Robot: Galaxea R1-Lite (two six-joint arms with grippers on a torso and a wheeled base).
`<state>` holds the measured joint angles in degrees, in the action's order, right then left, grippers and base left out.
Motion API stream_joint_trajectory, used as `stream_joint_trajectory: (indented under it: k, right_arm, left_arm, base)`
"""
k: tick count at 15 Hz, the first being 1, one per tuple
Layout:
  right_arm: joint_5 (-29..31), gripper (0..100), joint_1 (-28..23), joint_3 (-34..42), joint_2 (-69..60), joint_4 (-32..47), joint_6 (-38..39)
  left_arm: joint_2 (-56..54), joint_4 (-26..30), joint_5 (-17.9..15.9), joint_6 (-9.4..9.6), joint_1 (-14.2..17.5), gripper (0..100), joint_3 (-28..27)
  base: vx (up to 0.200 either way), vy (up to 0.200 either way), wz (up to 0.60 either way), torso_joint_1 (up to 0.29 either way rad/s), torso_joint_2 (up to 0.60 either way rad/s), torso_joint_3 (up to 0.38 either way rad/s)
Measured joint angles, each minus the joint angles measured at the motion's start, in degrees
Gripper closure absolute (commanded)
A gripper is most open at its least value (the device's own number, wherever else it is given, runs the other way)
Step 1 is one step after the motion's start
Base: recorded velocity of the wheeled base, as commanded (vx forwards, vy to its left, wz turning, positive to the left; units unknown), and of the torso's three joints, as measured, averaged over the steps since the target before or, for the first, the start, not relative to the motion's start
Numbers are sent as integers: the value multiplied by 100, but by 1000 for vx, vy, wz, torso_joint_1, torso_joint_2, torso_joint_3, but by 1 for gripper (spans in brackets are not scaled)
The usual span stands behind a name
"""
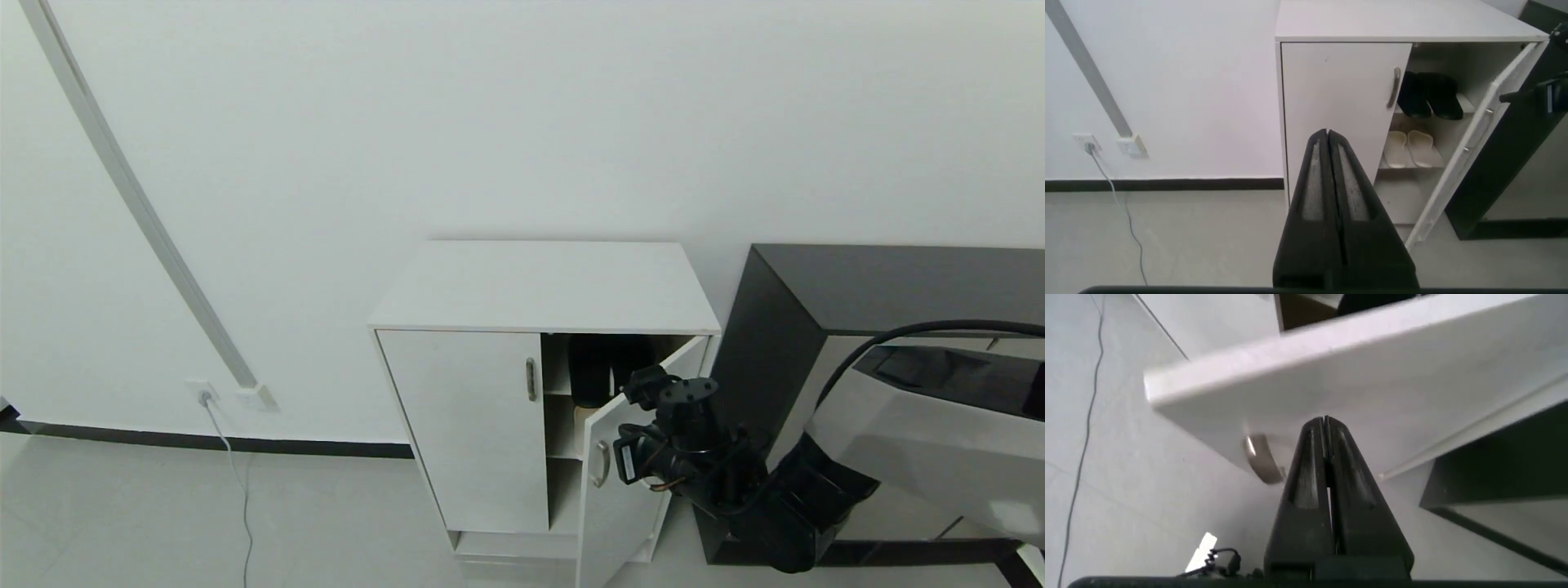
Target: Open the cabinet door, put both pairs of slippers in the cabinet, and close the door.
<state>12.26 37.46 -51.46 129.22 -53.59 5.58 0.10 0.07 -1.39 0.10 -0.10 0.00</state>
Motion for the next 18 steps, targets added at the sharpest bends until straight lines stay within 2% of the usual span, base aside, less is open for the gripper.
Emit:
stream_joint_trajectory:
  k: [18]
  right_arm:
    - [22, 100, -282, -1799, 1041, 11, 2]
  left_arm:
    - [0, 0, -2, 4, 0, 100, 0]
  base:
    - [0, 0, 0, 0, 0, 0]
